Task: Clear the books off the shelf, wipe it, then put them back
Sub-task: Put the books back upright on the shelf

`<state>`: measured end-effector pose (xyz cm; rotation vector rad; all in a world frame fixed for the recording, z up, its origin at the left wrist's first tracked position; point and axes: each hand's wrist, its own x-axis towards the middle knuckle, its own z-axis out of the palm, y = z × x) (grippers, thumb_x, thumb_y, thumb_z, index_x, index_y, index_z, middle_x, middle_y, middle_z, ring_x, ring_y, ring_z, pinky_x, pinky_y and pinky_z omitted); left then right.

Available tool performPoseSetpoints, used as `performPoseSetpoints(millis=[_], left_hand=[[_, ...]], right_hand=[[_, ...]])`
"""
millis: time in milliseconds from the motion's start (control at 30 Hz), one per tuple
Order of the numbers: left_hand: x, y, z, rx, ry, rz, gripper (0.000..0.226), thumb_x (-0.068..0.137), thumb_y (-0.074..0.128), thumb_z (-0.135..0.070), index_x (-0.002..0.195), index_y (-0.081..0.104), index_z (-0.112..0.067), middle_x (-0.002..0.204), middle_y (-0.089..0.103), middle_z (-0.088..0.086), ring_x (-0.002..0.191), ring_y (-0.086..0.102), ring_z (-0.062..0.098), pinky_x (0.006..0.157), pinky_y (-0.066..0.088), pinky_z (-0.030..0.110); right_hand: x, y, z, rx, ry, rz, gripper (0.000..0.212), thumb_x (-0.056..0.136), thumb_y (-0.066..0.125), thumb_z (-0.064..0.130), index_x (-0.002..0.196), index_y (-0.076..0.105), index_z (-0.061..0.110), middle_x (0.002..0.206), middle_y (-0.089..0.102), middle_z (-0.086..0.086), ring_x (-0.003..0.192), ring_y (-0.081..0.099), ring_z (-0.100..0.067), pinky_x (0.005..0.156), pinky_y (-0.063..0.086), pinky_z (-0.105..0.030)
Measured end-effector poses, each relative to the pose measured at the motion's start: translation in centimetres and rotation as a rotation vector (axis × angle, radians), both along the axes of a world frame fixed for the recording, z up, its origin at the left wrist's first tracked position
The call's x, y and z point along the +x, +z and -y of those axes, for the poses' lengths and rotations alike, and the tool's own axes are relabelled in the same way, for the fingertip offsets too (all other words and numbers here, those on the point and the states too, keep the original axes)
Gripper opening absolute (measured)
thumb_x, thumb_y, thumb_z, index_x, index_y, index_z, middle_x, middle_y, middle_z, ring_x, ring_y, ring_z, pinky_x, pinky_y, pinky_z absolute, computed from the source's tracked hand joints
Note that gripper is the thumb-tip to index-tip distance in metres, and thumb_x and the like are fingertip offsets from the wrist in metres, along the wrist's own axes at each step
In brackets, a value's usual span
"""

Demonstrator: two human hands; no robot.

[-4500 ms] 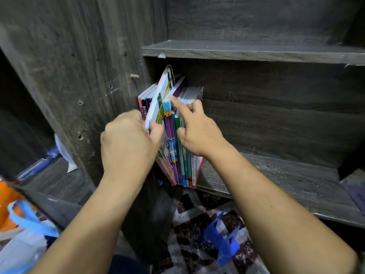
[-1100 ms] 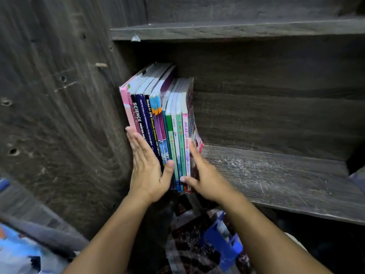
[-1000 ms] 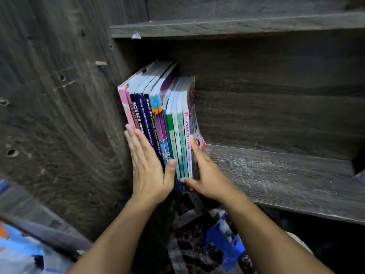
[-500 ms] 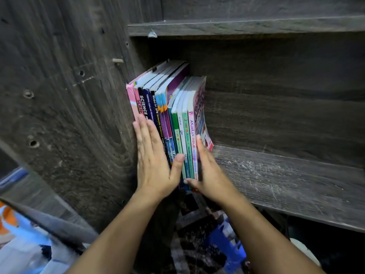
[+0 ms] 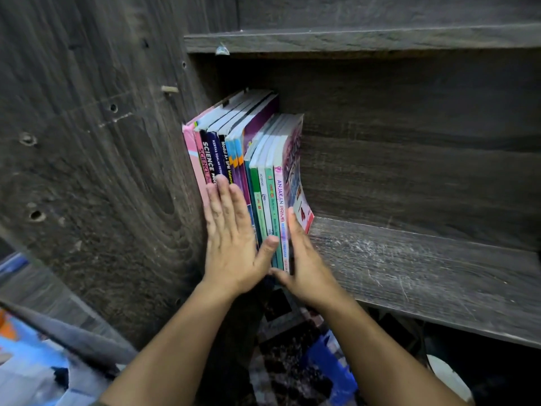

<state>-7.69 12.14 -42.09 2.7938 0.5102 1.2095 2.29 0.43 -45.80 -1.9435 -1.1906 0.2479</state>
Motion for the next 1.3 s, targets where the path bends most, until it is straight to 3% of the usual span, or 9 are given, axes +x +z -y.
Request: performPoseSetpoints(millis=[267, 500, 633, 733, 900, 1000, 1100, 1233, 1300], left_hand=[[-1.3, 1.6, -0.4, 0.032, -0.025, 0.075, 0.087, 0.095, 0.009, -0.061, 0.15, 0.004, 0.006, 0.158, -0.007, 0.022, 0.147, -0.01, 0.037, 0.119, -0.001, 0.05], [-0.3, 0.8, -1.6, 0.145, 0.128, 0.063, 0.073, 0.1, 0.039, -0.032, 0.151, -0.004, -0.004, 0.157, -0.023, 0.006, 0.147, -0.012, 0.03, 0.121, 0.002, 0.043], [-0.7, 0.8, -1.0, 0.056, 0.098, 0.07, 0.079, 0.097, 0.039, -0.043, 0.153, -0.001, -0.004, 0.159, -0.011, 0.019, 0.147, -0.013, 0.03, 0.121, 0.001, 0.042], [-0.6, 0.3, -1.5, 0.13, 0.13, 0.007, 0.091, 0.094, 0.037, -0.058, 0.151, -0.014, -0.008, 0.157, -0.024, 0.014, 0.146, -0.014, 0.032, 0.121, -0.002, 0.041], [-0.3, -0.1, -1.2, 0.117, 0.167, 0.005, 0.092, 0.094, 0.039, -0.057, 0.15, -0.019, -0.011, 0.155, -0.015, 0.024, 0.146, -0.014, 0.032, 0.121, -0.001, 0.042], [-1.0, 0.3, -0.2, 0.035, 0.145, 0.03, 0.09, 0.094, 0.048, -0.05, 0.153, -0.005, -0.008, 0.158, -0.009, 0.023, 0.147, -0.011, 0.033, 0.12, 0.004, 0.043], [-1.6, 1.2, 2.1, -0.013, 0.096, 0.133, 0.08, 0.09, 0.058, -0.04, 0.151, 0.023, -0.003, 0.157, 0.011, 0.025, 0.147, 0.007, 0.039, 0.12, 0.01, 0.044], [-0.7, 2.1, 7.5, -0.061, 0.117, 0.253, 0.046, 0.081, 0.065, -0.027, 0.119, 0.057, -0.004, 0.123, 0.049, 0.021, 0.115, 0.045, 0.039, 0.1, 0.034, 0.046], [0.1, 2.2, 10.8, -0.151, 0.055, 0.123, 0.036, 0.079, 0.062, -0.03, 0.109, 0.058, -0.01, 0.11, 0.053, 0.012, 0.104, 0.048, 0.034, 0.089, 0.037, 0.044]], right_hand=[[0.9, 0.8, 0.8, -0.066, 0.044, -0.044, 0.121, 0.077, 0.079, 0.031, 0.142, -0.02, 0.056, 0.16, 0.006, 0.017, 0.146, 0.012, -0.005, 0.12, 0.019, -0.039], [0.9, 1.0, 0.9, -0.097, 0.025, -0.055, 0.124, 0.075, 0.081, 0.03, 0.14, -0.02, 0.06, 0.159, 0.013, 0.019, 0.14, 0.021, -0.003, 0.114, 0.02, -0.035], [1.2, 1.1, 1.1, -0.111, 0.035, -0.062, 0.125, 0.073, 0.083, 0.032, 0.141, -0.018, 0.06, 0.159, 0.015, 0.018, 0.141, 0.023, -0.005, 0.118, 0.022, -0.037], [1.0, 1.0, 0.9, -0.107, 0.024, -0.043, 0.122, 0.076, 0.08, 0.032, 0.141, -0.02, 0.059, 0.159, 0.014, 0.018, 0.143, 0.022, -0.007, 0.117, 0.023, -0.039], [0.6, 1.3, 1.0, -0.1, 0.021, -0.042, 0.121, 0.078, 0.079, 0.029, 0.142, -0.02, 0.057, 0.159, 0.017, 0.015, 0.142, 0.024, -0.007, 0.115, 0.024, -0.036], [1.2, 2.6, 2.2, -0.217, 0.014, 0.023, 0.116, 0.077, 0.08, 0.033, 0.148, -0.01, 0.052, 0.158, 0.025, 0.008, 0.139, 0.034, -0.016, 0.113, 0.03, -0.036], [2.0, 4.7, 4.9, -0.414, -0.053, 0.268, 0.092, 0.082, 0.072, 0.043, 0.152, 0.012, 0.039, 0.15, 0.037, -0.002, 0.13, 0.046, -0.026, 0.103, 0.044, -0.039], [2.5, 7.0, 10.6, -0.621, -0.176, 0.369, 0.061, 0.09, 0.061, 0.045, 0.144, 0.037, 0.03, 0.136, 0.053, -0.009, 0.124, 0.051, -0.028, 0.096, 0.044, -0.036], [2.5, 7.7, 14.4, -0.672, -0.223, 0.325, 0.053, 0.09, 0.059, 0.046, 0.139, 0.046, 0.031, 0.134, 0.056, -0.008, 0.124, 0.051, -0.027, 0.097, 0.044, -0.035]])
